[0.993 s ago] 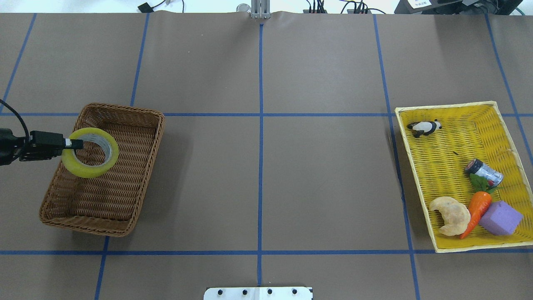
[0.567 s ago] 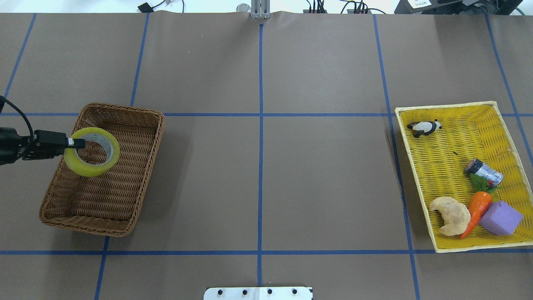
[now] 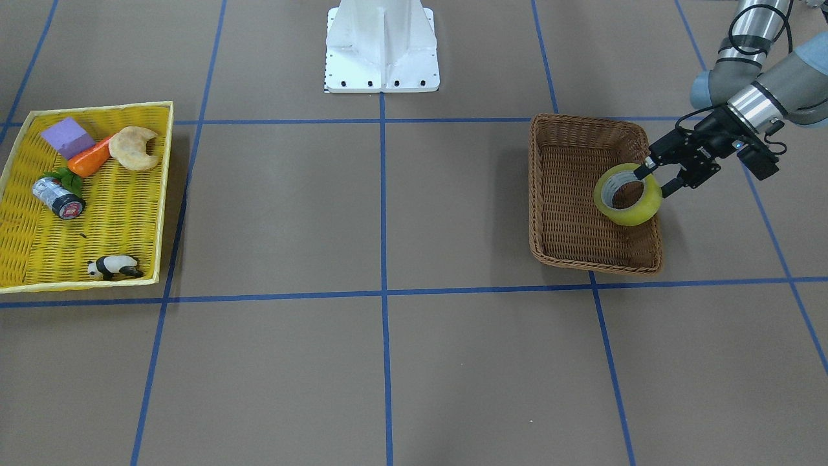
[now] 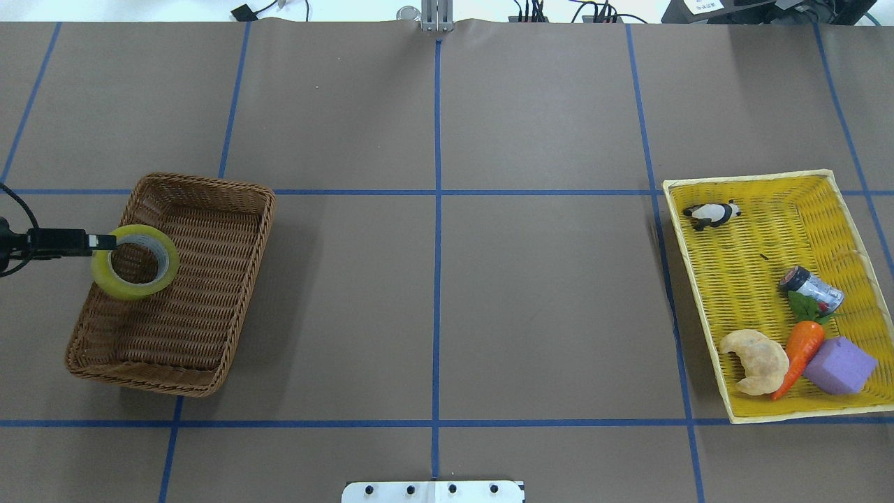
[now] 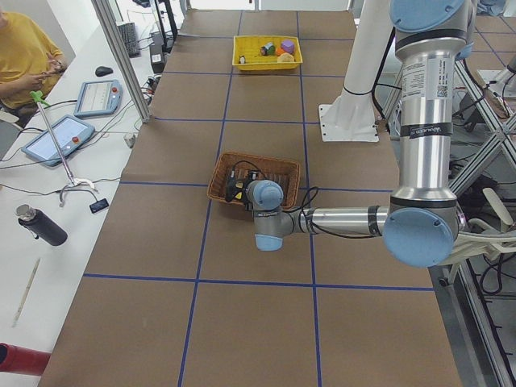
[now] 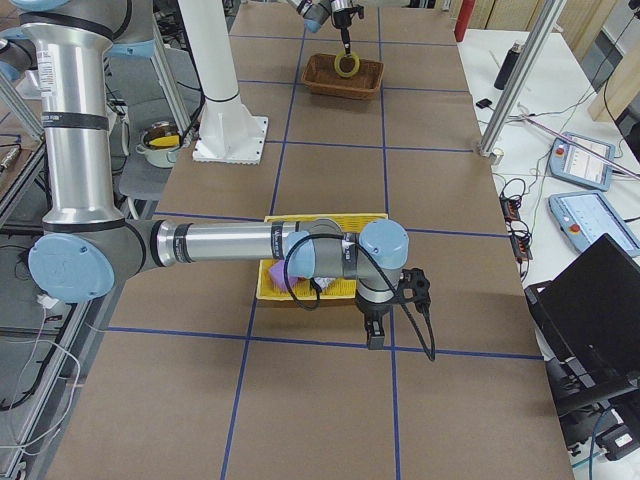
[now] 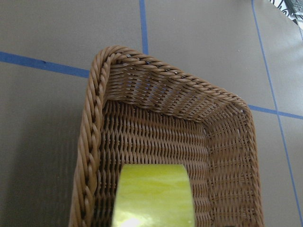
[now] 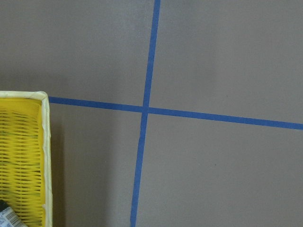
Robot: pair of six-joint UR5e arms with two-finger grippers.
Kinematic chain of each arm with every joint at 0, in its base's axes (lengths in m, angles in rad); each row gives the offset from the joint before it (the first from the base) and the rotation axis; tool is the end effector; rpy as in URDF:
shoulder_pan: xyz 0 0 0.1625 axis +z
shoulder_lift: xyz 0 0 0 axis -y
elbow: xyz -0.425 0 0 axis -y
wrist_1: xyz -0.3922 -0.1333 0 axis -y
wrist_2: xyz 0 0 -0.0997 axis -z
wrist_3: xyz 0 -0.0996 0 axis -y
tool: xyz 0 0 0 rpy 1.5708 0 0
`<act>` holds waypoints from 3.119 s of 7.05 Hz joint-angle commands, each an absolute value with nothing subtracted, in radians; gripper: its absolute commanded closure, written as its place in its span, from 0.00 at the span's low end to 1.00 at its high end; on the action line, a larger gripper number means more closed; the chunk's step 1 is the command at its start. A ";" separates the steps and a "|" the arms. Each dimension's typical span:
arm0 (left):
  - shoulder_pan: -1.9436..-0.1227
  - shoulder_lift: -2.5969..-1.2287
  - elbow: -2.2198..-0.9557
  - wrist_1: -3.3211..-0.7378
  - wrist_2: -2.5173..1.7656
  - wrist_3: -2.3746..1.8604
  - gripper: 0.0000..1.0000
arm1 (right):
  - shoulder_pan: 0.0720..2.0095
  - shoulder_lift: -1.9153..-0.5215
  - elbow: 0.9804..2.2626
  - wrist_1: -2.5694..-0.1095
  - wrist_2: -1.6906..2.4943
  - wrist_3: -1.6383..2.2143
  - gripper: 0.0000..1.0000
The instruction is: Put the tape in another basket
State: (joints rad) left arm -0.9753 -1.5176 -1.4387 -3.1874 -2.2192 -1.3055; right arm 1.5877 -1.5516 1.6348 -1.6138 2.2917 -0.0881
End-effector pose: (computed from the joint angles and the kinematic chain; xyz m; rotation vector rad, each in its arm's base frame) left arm 0.1949 -0.4180 0.5715 0.3635 1.4148 -0.1154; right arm 0.0760 -0.5004 0.6256 0.0762 -0.7180 -0.0826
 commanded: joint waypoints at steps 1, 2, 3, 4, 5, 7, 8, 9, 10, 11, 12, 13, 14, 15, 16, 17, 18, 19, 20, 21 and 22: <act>-1.178 -1.525 -1.364 -3.175 -2.354 -1.179 0.01 | 1.588 -1.551 1.634 -1.612 2.292 -0.086 0.00; -1.249 -1.526 -1.347 -3.156 -2.388 -1.120 0.02 | 1.588 -1.552 1.635 -1.612 2.293 -0.086 0.00; -1.302 -1.528 -1.353 -3.089 -2.387 -1.047 0.01 | 1.588 -1.554 1.634 -1.612 2.293 -0.086 0.00; -1.339 -1.528 -1.354 -3.003 -2.375 -0.888 0.01 | 1.588 -1.554 1.634 -1.612 2.293 -0.086 0.00; -1.394 -1.538 -1.370 -2.897 -2.350 -0.738 0.01 | 1.588 -1.555 1.634 -1.612 2.295 -0.087 0.00; -1.417 -1.540 -1.475 -2.649 -2.217 -0.460 0.01 | 1.588 -1.555 1.632 -1.612 2.295 -0.090 0.00; -1.449 -1.537 -1.546 -2.478 -2.139 -0.281 0.01 | 1.588 -1.555 1.631 -1.612 2.295 -0.091 0.00; -1.471 -1.526 -1.625 -2.280 -2.058 -0.094 0.01 | 1.588 -1.555 1.629 -1.612 2.295 -0.091 0.00; -1.506 -1.529 -1.687 -2.065 -2.034 0.032 0.01 | 1.588 -1.555 1.628 -1.611 2.295 -0.091 0.00; -1.534 -1.542 -1.739 -1.831 -2.040 0.111 0.01 | 1.588 -1.555 1.626 -1.611 2.293 -0.091 0.00; -1.534 -1.560 -1.790 -1.573 -2.060 0.115 0.01 | 1.588 -1.555 1.625 -1.612 2.293 -0.091 0.00; -1.535 -1.565 -1.796 -1.401 -2.074 0.117 0.01 | 1.588 -1.555 1.624 -1.612 2.293 -0.091 0.00; -1.536 -1.566 -1.796 -1.297 -2.217 0.115 0.01 | 1.588 -1.557 1.623 -1.612 2.293 -0.091 0.00; -1.564 -1.554 -1.801 -1.310 -2.320 0.114 0.01 | 1.588 -1.557 1.621 -1.612 2.293 -0.091 0.00; -1.566 -1.558 -1.793 -1.345 -2.324 0.104 0.01 | 1.586 -1.557 1.621 -1.612 2.295 -0.091 0.00; -1.565 -1.563 -1.773 -1.395 -2.321 0.101 0.01 | 1.588 -1.555 1.621 -1.612 2.295 -0.091 0.00; -1.566 -1.552 -1.770 -1.467 -2.321 0.101 0.01 | 1.588 -1.557 1.623 -1.612 2.296 -0.086 0.00; -1.566 -1.551 -1.769 -1.504 -2.318 0.103 0.01 | 1.588 -1.562 1.615 -1.612 2.296 -0.078 0.00; -1.565 -1.551 -1.767 -1.509 -2.319 0.103 0.01 | 1.588 -1.562 1.617 -1.611 2.298 -0.077 0.00; -1.565 -1.551 -1.767 -1.509 -2.319 0.104 0.01 | 1.588 -1.562 1.614 -1.612 2.296 -0.077 0.00; -1.566 -1.549 -1.767 -1.509 -2.319 0.101 0.01 | 1.588 -1.562 1.617 -1.612 2.296 -0.078 0.00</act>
State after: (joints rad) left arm -1.5652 -1.5506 -1.7677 -1.5065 -2.3193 0.1030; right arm 1.5877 -1.5613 1.6156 -1.6118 2.2967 -0.0776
